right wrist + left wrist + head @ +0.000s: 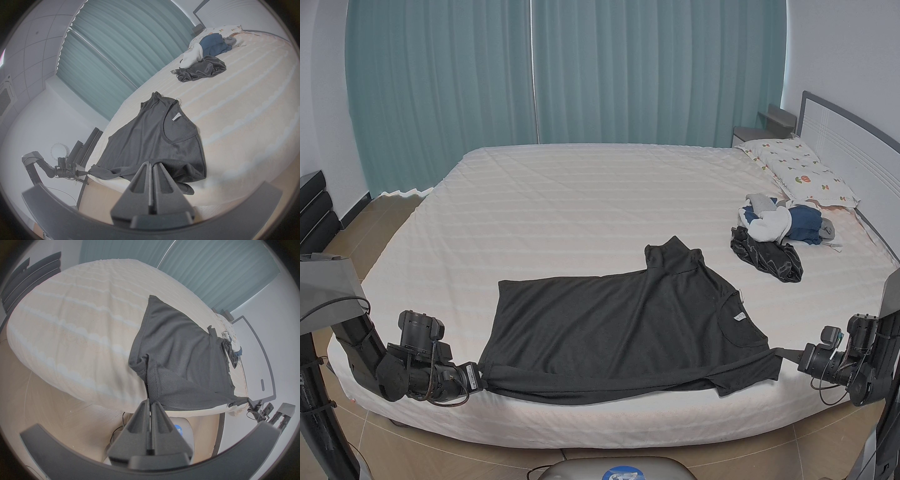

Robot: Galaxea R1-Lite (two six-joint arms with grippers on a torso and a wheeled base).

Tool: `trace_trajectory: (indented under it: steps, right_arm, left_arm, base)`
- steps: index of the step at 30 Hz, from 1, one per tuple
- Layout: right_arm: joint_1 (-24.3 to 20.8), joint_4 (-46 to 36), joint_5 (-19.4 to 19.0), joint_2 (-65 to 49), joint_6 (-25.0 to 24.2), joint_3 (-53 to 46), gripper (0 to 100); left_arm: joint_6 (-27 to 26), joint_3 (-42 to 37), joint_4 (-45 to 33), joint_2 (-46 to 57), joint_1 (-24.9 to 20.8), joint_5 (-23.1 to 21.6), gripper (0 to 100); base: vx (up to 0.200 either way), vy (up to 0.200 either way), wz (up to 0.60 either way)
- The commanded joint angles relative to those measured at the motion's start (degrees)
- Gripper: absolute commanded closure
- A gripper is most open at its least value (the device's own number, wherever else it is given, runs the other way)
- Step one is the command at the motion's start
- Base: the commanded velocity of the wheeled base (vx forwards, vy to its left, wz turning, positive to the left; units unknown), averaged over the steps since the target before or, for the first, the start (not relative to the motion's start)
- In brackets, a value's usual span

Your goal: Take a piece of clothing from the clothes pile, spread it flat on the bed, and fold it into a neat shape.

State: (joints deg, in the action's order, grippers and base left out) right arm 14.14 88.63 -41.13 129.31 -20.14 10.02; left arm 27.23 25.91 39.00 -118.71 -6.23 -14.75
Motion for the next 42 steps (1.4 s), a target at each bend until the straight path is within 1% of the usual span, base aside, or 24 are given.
trace_trajectory:
  steps: [1,3,5,7,8,9,12,17,23,28,34,42]
  right_arm:
    - [-0.3,0.9,-0.4,-1.4,-0.1,-1.6,100]
    - [-0.4,0.9,-0.8,-2.9,-0.8,-1.6,100]
    - [-0.5,0.9,-1.1,-4.3,-2.4,-1.1,100]
    - [-1.0,0.8,-1.3,-6.2,-5.4,-0.4,100]
    - [-1.0,0.8,-1.3,-6.2,-5.4,-0.4,100]
    - [-1.7,0.8,-0.9,-6.9,-7.2,0.7,100]
    - [-2.3,0.8,-0.3,-6.6,-7.4,2.0,100]
    - [-2.4,0.8,0.1,-5.4,-8.2,5.5,100]
    - [-3.3,0.8,1.8,-1.6,-8.9,8.9,100]
    - [-5.4,0.8,4.0,1.8,-9.0,12.6,100]
    - [-8.0,0.2,7.2,5.7,-11.1,17.9,100]
    - [-8.3,-0.6,8.3,9.3,-11.2,21.4,100]
  left_arm:
    - [0.3,-0.7,0.1,1.0,0.5,-0.1,100]
    - [0.5,-0.7,0.0,2.2,0.5,-0.3,100]
    - [0.9,-0.4,0.0,3.0,0.6,-0.5,100]
    - [2.5,0.4,0.0,3.8,0.5,-0.5,100]
    - [2.5,0.4,0.0,3.8,0.5,-0.5,100]
    - [5.3,2.1,0.0,4.1,0.6,-0.4,100]
    - [8.9,5.1,-0.2,3.6,1.2,-0.3,100]
    - [13.3,10.0,-0.6,2.2,2.4,-0.2,100]
    - [18.5,15.2,-0.7,-0.7,3.2,0.0,100]
    - [19.5,18.0,-0.7,-4.4,3.3,0.3,100]
    - [19.5,21.8,-0.7,-9.0,3.2,0.4,100]
    - [19.8,25.3,-0.6,-11.5,3.1,0.5,100]
  base:
    - [0.0,0.0,0.0]
    - [0.0,0.0,0.0]
    - [0.0,0.0,0.0]
    - [0.0,0.0,0.0]
    - [0.0,0.0,0.0]
    - [0.0,0.0,0.0]
    - [0.0,0.0,0.0]
    - [0.0,0.0,0.0]
    - [0.0,0.0,0.0]
    - [0.0,0.0,0.0]
    - [0.0,0.0,0.0]
    - [0.0,0.0,0.0]
